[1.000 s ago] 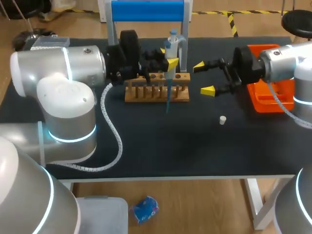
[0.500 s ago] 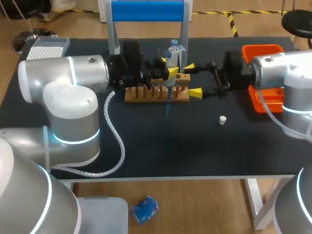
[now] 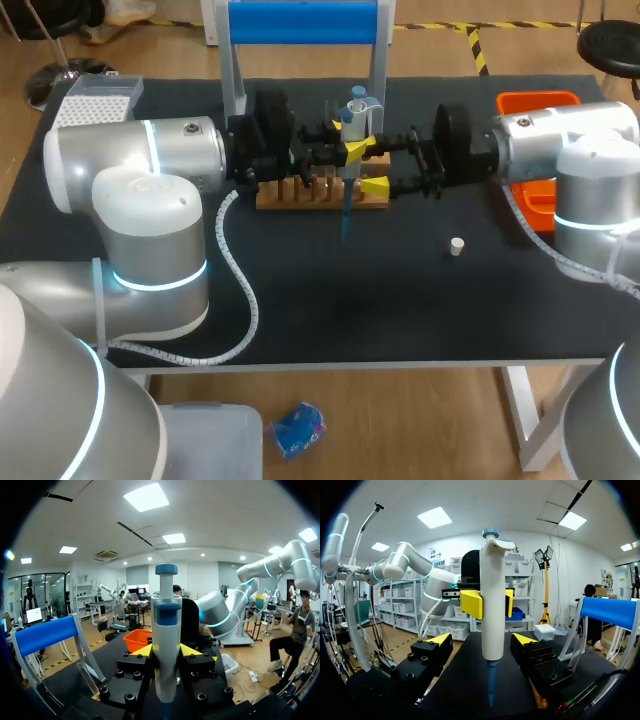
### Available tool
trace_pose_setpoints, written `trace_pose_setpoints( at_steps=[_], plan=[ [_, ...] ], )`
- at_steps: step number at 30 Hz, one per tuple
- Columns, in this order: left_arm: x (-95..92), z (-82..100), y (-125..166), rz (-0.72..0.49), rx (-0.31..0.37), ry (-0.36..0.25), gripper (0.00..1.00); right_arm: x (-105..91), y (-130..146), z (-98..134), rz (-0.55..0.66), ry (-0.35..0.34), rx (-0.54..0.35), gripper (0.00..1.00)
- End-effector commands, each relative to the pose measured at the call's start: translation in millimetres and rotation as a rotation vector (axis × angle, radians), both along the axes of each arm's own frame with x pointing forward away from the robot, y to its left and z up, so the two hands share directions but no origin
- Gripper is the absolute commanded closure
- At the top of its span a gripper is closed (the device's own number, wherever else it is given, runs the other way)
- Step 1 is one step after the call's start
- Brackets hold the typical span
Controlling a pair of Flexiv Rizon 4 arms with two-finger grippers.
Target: Invert the test tube, pick up the pipette, mount the tip to pipette, aspirate from beaker and dispense into the tube, eject the tip, return the pipette, and cap with the stopper.
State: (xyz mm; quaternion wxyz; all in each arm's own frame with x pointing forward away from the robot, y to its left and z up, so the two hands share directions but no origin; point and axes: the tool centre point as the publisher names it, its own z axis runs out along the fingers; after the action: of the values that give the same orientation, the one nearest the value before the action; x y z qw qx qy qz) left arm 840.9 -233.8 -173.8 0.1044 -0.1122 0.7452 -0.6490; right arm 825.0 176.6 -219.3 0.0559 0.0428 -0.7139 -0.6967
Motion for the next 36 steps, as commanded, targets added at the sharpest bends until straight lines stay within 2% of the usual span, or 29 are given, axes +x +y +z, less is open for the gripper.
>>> trace_pose_setpoints(
  at_steps=[1,9,11,14,20,29,36],
  plan=[
    [2.7,-3.9,-1.4,-0.004,-0.009,-0.004,1.0,3.8,5.4,-3.1,0.013,-0.001,0.011,0.3],
    [3.1,-8.9,-3.4,-0.01,-0.015,0.002,1.0,5.9,9.9,-0.4,0.026,-0.006,0.022,0.42],
    [3.1,-9.2,-3.3,-0.01,-0.015,0.003,1.0,6.7,10.9,0.1,0.028,-0.006,0.023,0.5],
    [3.0,-9.4,-3.3,-0.01,-0.013,0.004,1.0,7.3,12.4,-0.2,0.031,-0.005,0.023,0.53],
    [3.1,-9.5,-2.6,-0.006,-0.01,0.002,1.0,8.5,13.4,-1.5,0.034,0.002,0.02,0.54],
    [1.1,-12.4,-3.7,-0.012,-0.03,0.008,1.0,12.6,13.5,-3.4,0.033,0.002,0.023,0.49],
    [-1.0,-15.3,-5.9,-0.018,-0.034,0.017,1.0,15.5,14.8,-3.6,0.04,0.0,0.025,0.51]
  ],
)
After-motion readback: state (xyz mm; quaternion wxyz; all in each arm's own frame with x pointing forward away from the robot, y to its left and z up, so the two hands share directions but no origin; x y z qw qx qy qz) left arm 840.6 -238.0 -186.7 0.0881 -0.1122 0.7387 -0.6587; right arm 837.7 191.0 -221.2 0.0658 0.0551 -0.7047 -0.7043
